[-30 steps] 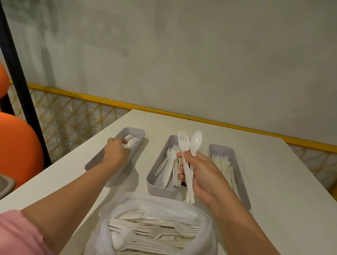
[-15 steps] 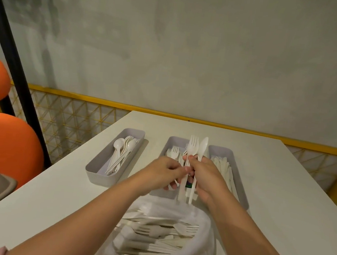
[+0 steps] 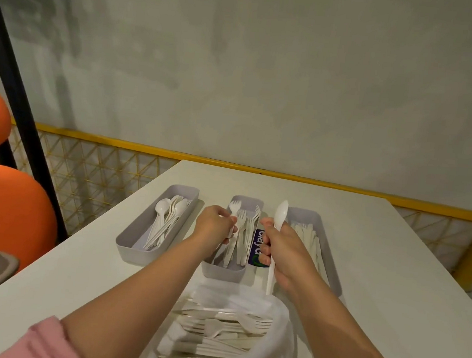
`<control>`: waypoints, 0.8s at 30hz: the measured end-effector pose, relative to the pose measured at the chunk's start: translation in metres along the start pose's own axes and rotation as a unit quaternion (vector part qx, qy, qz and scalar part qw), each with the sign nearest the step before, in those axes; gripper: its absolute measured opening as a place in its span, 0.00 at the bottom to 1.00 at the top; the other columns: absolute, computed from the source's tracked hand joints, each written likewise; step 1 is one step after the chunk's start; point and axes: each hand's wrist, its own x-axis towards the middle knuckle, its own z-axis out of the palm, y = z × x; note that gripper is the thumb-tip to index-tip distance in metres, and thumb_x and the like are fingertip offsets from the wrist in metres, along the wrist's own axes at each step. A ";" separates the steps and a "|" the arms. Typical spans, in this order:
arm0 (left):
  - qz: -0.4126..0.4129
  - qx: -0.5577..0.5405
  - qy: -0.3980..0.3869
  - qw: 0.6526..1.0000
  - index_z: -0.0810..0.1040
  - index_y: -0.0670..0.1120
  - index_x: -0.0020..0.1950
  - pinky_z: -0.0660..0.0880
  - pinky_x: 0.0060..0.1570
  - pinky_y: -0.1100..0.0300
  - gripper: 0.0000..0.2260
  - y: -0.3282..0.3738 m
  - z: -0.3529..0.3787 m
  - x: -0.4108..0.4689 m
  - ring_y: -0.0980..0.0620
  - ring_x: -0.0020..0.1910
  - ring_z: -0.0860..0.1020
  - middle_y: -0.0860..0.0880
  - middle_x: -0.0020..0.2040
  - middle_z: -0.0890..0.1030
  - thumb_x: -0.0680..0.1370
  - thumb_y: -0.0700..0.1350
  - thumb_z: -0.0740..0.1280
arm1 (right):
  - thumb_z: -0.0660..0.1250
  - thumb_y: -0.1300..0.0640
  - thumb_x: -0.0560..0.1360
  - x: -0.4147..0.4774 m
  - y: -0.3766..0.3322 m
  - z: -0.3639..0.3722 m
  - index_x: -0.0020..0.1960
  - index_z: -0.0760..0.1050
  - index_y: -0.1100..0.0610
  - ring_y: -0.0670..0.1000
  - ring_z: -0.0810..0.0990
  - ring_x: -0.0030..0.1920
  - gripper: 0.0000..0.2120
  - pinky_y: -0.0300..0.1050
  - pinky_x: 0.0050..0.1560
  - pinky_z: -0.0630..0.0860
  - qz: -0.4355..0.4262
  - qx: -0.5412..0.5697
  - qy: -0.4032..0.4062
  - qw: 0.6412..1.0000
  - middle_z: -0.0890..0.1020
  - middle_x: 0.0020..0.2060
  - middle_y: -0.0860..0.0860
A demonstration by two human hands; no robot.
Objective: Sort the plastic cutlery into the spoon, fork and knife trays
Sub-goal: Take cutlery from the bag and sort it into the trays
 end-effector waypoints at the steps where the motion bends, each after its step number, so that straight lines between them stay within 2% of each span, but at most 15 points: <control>1: -0.014 0.000 0.008 1.000 0.72 0.41 0.53 0.67 0.26 0.62 0.03 0.000 0.002 0.006 0.52 0.28 0.70 0.45 0.34 0.77 0.79 0.39 0.61 | 0.54 0.56 0.82 0.000 0.000 0.000 0.53 0.72 0.54 0.45 0.65 0.29 0.08 0.36 0.26 0.63 -0.001 -0.004 -0.003 1.000 0.68 0.30 0.49; 3: -0.029 0.022 0.021 0.999 0.71 0.41 0.52 0.70 0.28 0.58 0.04 -0.002 0.007 0.016 0.47 0.32 0.74 0.40 0.40 0.80 0.79 0.36 0.58 | 0.55 0.56 0.82 0.000 0.002 -0.002 0.54 0.72 0.54 0.45 0.64 0.29 0.08 0.36 0.26 0.63 -0.002 -0.008 -0.012 1.000 0.67 0.31 0.50; 4: -0.030 0.045 0.028 0.998 0.72 0.39 0.52 0.75 0.32 0.54 0.06 -0.002 0.010 0.019 0.42 0.38 0.78 0.37 0.46 0.81 0.78 0.35 0.58 | 0.55 0.56 0.81 0.000 0.002 -0.004 0.54 0.72 0.54 0.45 0.63 0.29 0.08 0.36 0.26 0.63 -0.003 -0.011 -0.016 1.000 0.66 0.31 0.50; 6: -0.033 0.105 0.047 0.993 0.73 0.36 0.57 0.77 0.47 0.48 0.10 -0.005 0.012 0.024 0.37 0.53 0.79 0.35 0.55 0.79 0.77 0.35 0.59 | 0.55 0.56 0.81 0.001 0.003 -0.007 0.54 0.71 0.54 0.45 0.62 0.29 0.07 0.36 0.26 0.62 -0.002 -0.012 -0.021 1.000 0.66 0.32 0.50; 8: -0.029 0.160 0.061 0.985 0.72 0.35 0.61 0.75 0.52 0.49 0.13 -0.007 0.014 0.025 0.38 0.58 0.77 0.35 0.59 0.77 0.78 0.34 0.57 | 0.55 0.56 0.81 0.003 0.004 -0.009 0.54 0.71 0.55 0.46 0.61 0.29 0.07 0.37 0.26 0.61 0.000 -0.008 -0.024 1.000 0.65 0.32 0.50; 13: -0.023 0.239 0.051 0.969 0.68 0.33 0.63 0.71 0.56 0.53 0.13 -0.006 0.016 0.026 0.40 0.61 0.74 0.36 0.63 0.74 0.79 0.34 0.57 | 0.56 0.58 0.81 0.003 0.006 -0.007 0.53 0.71 0.58 0.46 0.62 0.29 0.07 0.35 0.23 0.60 0.006 0.004 -0.033 0.999 0.66 0.32 0.51; 18: -0.018 0.306 0.034 0.951 0.70 0.34 0.63 0.72 0.56 0.56 0.13 -0.005 0.017 0.023 0.41 0.62 0.74 0.37 0.63 0.75 0.79 0.34 0.58 | 0.56 0.58 0.81 0.000 0.007 -0.005 0.49 0.73 0.56 0.46 0.62 0.28 0.08 0.34 0.22 0.61 0.013 0.006 -0.043 0.999 0.67 0.31 0.51; 24: 0.029 0.294 0.030 0.955 0.71 0.37 0.62 0.70 0.53 0.56 0.14 -0.009 0.018 0.017 0.42 0.60 0.74 0.39 0.61 0.75 0.78 0.33 0.54 | 0.56 0.58 0.81 -0.001 0.007 -0.004 0.48 0.73 0.56 0.46 0.63 0.28 0.08 0.34 0.21 0.61 0.016 0.001 -0.048 0.999 0.67 0.31 0.51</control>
